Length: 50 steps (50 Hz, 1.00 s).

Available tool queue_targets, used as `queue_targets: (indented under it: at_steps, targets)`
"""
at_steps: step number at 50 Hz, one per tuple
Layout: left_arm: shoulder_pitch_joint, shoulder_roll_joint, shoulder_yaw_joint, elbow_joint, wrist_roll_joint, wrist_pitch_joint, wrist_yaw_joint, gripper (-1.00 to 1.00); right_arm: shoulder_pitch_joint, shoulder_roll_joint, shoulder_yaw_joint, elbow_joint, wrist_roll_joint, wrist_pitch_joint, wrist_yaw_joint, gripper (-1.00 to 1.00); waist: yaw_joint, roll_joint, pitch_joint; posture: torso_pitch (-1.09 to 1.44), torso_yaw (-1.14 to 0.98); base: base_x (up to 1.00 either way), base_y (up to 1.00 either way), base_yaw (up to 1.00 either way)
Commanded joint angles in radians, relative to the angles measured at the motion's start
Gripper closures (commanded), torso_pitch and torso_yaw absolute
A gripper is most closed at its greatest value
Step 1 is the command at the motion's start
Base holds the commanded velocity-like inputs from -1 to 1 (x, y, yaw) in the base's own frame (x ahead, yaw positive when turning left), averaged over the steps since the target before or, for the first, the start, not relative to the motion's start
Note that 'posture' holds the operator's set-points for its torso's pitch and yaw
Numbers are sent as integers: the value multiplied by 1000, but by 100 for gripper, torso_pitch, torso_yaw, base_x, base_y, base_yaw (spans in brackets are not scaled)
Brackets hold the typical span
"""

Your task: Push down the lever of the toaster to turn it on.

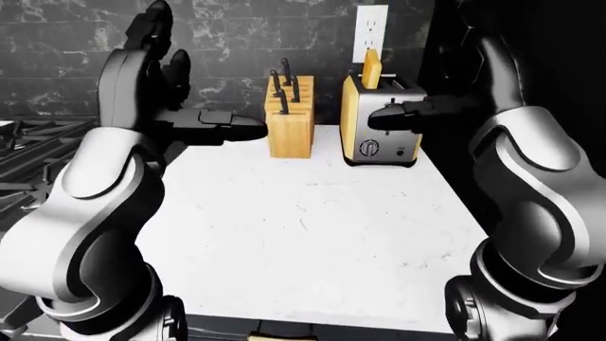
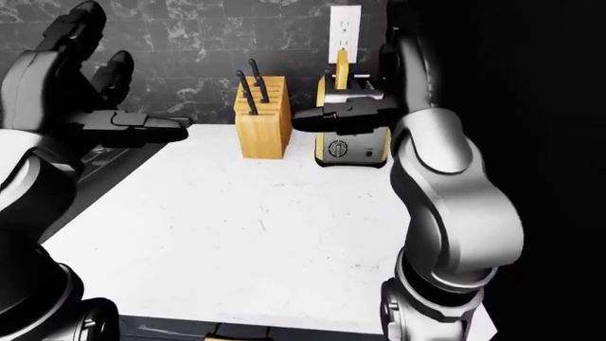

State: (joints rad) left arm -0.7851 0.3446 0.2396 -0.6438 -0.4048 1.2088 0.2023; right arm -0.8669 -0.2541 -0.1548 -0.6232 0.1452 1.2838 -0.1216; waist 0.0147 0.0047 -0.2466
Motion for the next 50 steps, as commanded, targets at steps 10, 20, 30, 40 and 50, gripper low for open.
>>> queue_targets:
  at_steps: [10, 20, 30, 40, 50]
  targets:
    - [-29, 15, 17, 0, -2, -31, 1, -100, -86, -22, 29, 67, -54, -45, 22, -100, 2, 1, -9, -37, 0, 0, 0, 0]
    - [-30, 22, 22, 3, -13, -32, 5, -100, -73, 11, 46, 94, -94, -66, 44, -100, 2, 2, -10, -37, 0, 0, 0, 0]
    - [-32, 25, 19, -2, -17, -26, 11, -100, 15, 40, 52, 71, -128, -94, 72, -100, 4, 1, -12, -37, 0, 0, 0, 0]
    - [-24, 25, 18, -1, -10, -36, 5, -100, 62, 69, 73, 78, -156, -126, 86, -100, 2, 4, -14, -37, 0, 0, 0, 0]
    - [-25, 25, 19, -3, -10, -34, 4, -100, 85, 93, 88, 112, -184, -173, 101, -100, 2, 5, -16, -37, 0, 0, 0, 0]
